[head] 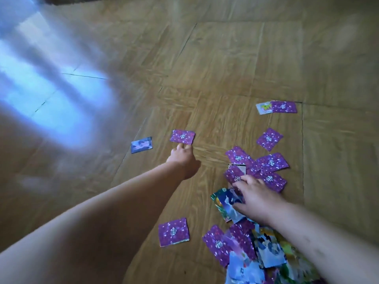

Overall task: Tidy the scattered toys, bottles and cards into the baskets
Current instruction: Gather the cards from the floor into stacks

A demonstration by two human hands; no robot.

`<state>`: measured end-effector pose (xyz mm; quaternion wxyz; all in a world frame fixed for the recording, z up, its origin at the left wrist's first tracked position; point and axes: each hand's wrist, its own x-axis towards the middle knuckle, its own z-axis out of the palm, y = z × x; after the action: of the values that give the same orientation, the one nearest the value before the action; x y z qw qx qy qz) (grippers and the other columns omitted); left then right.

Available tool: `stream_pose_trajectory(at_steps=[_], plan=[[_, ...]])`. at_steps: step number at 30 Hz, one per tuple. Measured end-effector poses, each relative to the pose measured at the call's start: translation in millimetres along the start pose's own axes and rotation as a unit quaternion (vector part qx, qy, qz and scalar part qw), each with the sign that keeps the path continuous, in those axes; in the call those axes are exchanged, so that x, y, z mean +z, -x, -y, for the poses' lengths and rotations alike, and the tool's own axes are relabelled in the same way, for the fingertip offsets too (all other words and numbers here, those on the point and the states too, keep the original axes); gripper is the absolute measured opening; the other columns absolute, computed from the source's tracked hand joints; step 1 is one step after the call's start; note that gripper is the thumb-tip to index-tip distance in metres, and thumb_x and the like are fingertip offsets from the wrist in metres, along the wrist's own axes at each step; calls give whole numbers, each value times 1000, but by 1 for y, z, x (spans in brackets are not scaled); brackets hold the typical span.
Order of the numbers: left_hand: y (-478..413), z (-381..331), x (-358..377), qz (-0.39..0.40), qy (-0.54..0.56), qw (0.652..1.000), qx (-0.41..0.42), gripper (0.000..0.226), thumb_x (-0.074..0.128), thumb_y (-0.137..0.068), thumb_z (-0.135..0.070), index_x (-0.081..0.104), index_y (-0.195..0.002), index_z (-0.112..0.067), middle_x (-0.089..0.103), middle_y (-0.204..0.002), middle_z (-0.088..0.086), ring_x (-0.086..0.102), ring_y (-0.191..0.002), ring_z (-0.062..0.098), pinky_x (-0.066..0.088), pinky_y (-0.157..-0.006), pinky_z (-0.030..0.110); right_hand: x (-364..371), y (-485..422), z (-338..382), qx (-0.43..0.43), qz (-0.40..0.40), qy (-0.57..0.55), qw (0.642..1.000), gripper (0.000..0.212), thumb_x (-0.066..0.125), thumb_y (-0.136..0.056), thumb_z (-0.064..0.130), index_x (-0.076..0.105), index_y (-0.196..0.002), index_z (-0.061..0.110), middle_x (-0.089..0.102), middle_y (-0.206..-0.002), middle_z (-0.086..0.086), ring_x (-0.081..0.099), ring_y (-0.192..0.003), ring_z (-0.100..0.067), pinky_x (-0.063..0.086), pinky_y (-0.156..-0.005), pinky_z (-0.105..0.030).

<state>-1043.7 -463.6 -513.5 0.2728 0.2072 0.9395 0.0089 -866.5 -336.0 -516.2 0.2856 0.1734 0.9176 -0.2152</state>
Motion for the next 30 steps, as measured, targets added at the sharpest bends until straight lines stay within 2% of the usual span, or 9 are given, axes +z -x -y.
stream_pose_trajectory(at_steps=[4, 6, 10, 15, 20, 23, 26, 28, 30], plan=[[-79, 8, 34, -66, 58, 995, 47, 77, 56, -92, -46, 16, -153, -21, 6, -164, 9, 6, -150, 27, 19, -119, 47, 12, -8, -23, 98, -17, -38, 994, 59, 55, -91, 45, 34, -144, 28, 15, -156, 1, 21, -141, -28, 32, -112, -41], [-100, 9, 42, -118, 98, 988, 15, 72, 51, -92, -47, 21, -152, -21, 8, -163, 12, 5, -150, 28, 15, -119, 49, 14, -8, -35, 129, -23, -49, 990, 60, 55, -91, 45, 34, -145, 29, 15, -157, -1, 21, -142, -29, 30, -113, -39], [-116, 8, 62, -95, 87, 990, -50, 81, 40, -93, -61, 12, -156, -19, -4, -164, 15, -8, -151, 30, 3, -120, 53, 22, -13, -40, 165, -46, -71, 983, 58, 56, -91, 44, 37, -143, 30, 19, -155, -1, 26, -139, -27, 31, -112, -37], [-89, -11, 89, -76, 15, 989, 127, 79, 34, -95, -63, 8, -157, -22, -8, -164, 11, -12, -150, 27, -3, -119, 52, 31, -29, -28, 171, -72, -106, 977, 54, 55, -92, 43, 38, -142, 31, 18, -155, 0, 24, -140, -25, 33, -112, -39], [-67, -12, 86, -56, -1, 954, 295, 65, 43, -96, -53, 27, -152, -25, 4, -164, 10, -1, -151, 26, 7, -121, 45, 29, -30, -28, 175, -90, -103, 975, 51, 55, -93, 41, 40, -141, 31, 21, -153, 1, 27, -139, -23, 34, -111, -38], [-88, 37, 59, -145, 64, 980, 121, 69, 45, -96, -50, 22, -154, -20, 1, -164, 14, -1, -151, 31, 6, -120, 50, 31, -34, -12, 156, -88, -90, 980, 48, 54, -93, 40, 42, -139, 30, 24, -150, 1, 32, -134, -23, 37, -107, -38], [-112, 92, 38, -134, 98, 980, -106, 78, 41, -96, -55, 10, -157, -16, -7, -163, 16, -9, -150, 32, 0, -119, 54, 34, -48, 13, 122, -91, -78, 985, 47, 55, -93, 36, 45, -137, 27, 26, -151, -1, 34, -135, -24, 31, -109, -32], [-115, 120, 35, -103, 94, 977, -163, 80, 36, -96, -59, 7, -157, -15, -6, -164, 14, -9, -151, 31, 1, -119, 57, 37, -58, 32, 95, -96, -81, 988, 47, 56, -92, 35, 46, -137, 26, 27, -150, -1, 34, -135, -24, 29, -111, -31], [-105, 131, 38, -71, 78, 984, -142, 81, 34, -95, -62, 10, -157, -16, -3, -164, 11, -5, -151, 28, 7, -119, 58, 38, -62, 44, 79, -98, -79, 989, 47, 56, -92, 37, 46, -137, 27, 27, -150, 0, 33, -135, -24, 30, -111, -34]])
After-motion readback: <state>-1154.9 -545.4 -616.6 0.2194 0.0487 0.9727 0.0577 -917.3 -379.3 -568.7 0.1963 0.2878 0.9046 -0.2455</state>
